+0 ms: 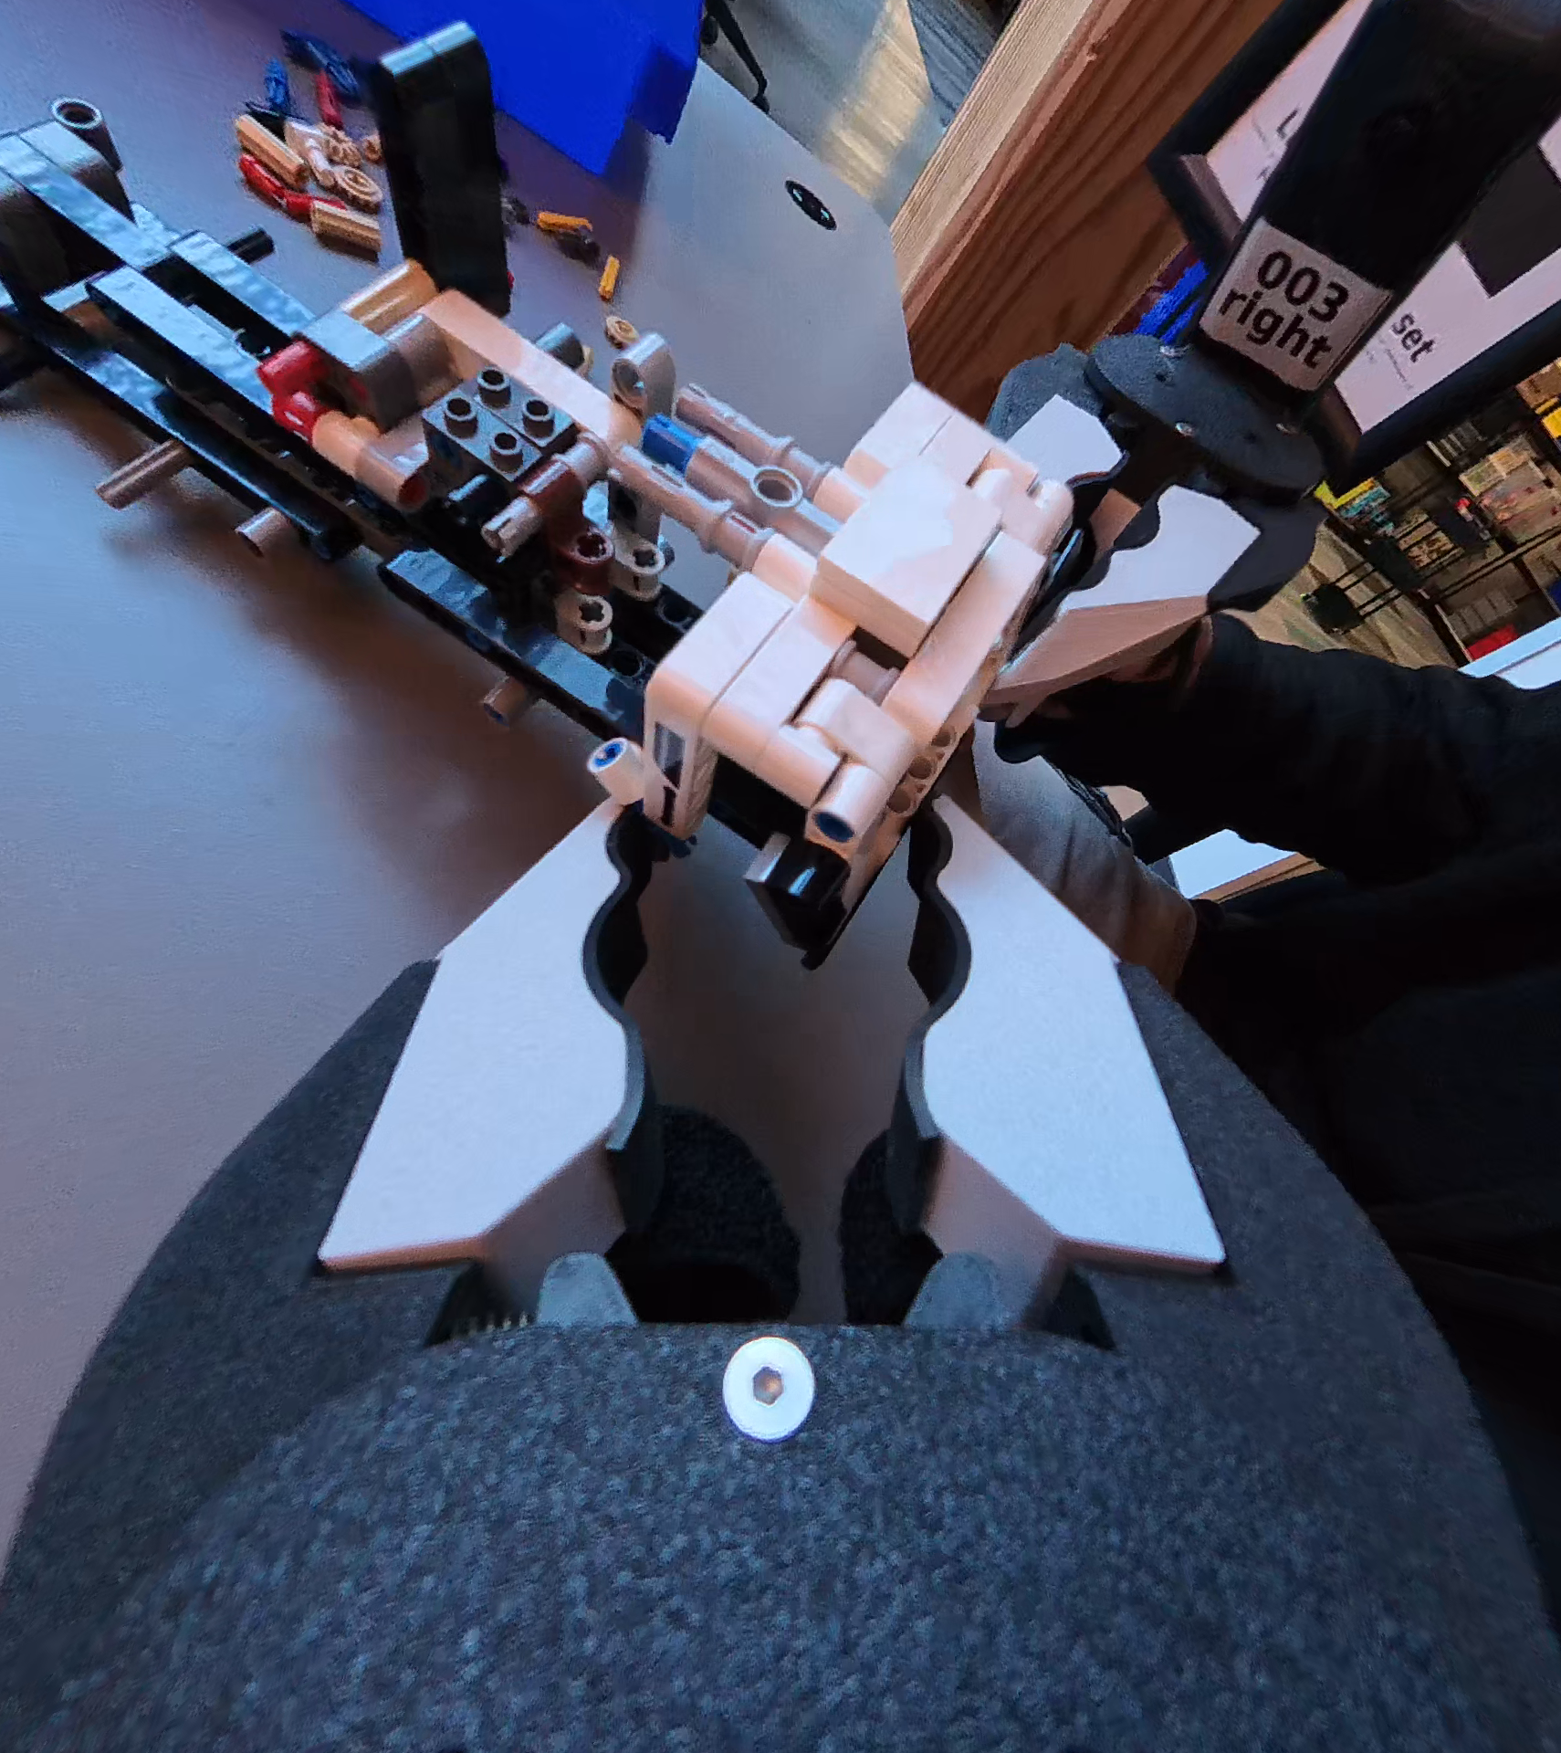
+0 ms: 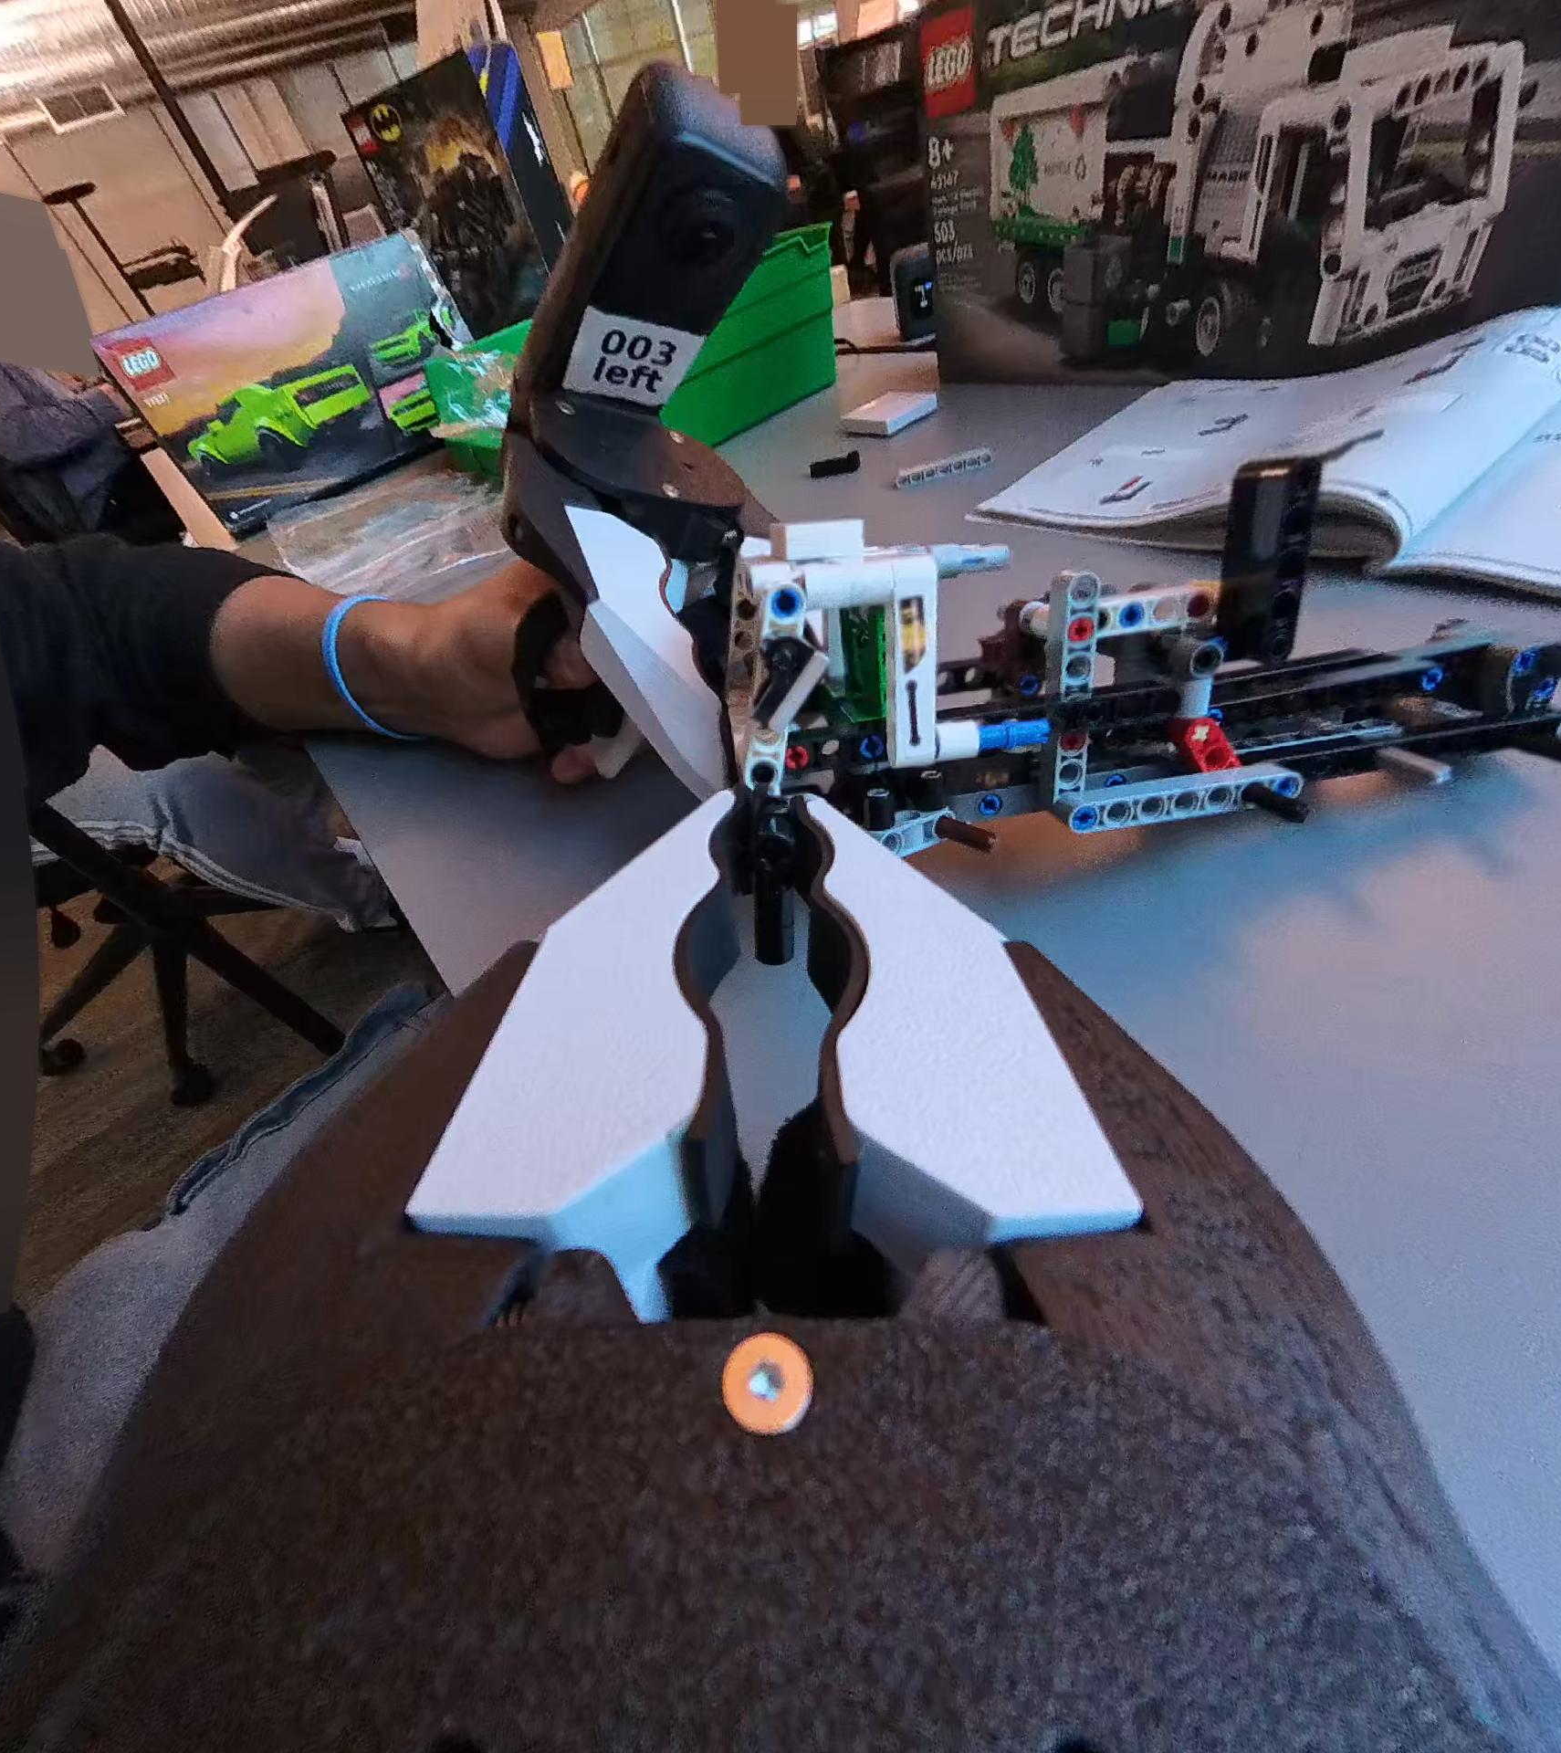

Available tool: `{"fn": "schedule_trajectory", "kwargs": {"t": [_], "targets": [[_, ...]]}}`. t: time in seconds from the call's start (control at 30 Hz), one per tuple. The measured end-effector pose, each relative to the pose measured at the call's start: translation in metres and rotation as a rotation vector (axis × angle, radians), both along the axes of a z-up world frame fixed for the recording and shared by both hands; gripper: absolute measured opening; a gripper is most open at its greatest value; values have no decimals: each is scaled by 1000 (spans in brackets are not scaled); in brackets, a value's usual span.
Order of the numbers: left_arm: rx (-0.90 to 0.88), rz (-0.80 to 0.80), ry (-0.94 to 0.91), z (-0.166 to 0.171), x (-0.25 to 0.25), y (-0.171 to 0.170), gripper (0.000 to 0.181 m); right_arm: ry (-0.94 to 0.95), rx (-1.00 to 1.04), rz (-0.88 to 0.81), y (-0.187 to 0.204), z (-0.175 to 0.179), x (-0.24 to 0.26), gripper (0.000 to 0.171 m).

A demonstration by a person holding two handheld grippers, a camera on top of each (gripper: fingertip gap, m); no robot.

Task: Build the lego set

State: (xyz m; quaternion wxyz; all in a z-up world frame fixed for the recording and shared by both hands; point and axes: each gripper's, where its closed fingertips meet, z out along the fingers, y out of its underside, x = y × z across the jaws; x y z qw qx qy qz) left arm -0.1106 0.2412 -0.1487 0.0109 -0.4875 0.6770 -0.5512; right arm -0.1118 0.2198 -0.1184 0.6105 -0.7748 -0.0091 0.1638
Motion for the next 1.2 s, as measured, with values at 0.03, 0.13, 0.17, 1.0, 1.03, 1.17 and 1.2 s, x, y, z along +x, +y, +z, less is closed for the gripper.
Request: {"fn": "schedule_trajectory", "kwargs": {"t": [0.03, 0.13, 0.17, 1.0, 1.03, 1.17, 1.2], "targets": [[-6, -2, 2, 0, 0, 0, 54, -13, 10, 0, 0, 1, 0, 6], [2, -6, -1, 0, -1, -1, 54, -74, 38, 2, 0, 2, -1, 6], [0, -7, 0, 0, -1, -1, 54, -75, 36, 3, 0, 1, -1, 6], [73, 24, -1, -5, 5, 0, 54, -131, -126, -19, 0, -13, 1, 6], [70, 28, 2, -5, 5, 1, 55, -118, -124, -13, 0, -12, 2, 6], [129, 36, 8, -11, 7, 2, 55, -99, -127, 18, 0, -18, 5, 6], [172, 33, 4, -14, 7, 3, 55, -110, -165, 40, -3, -23, 3, 6]]}}
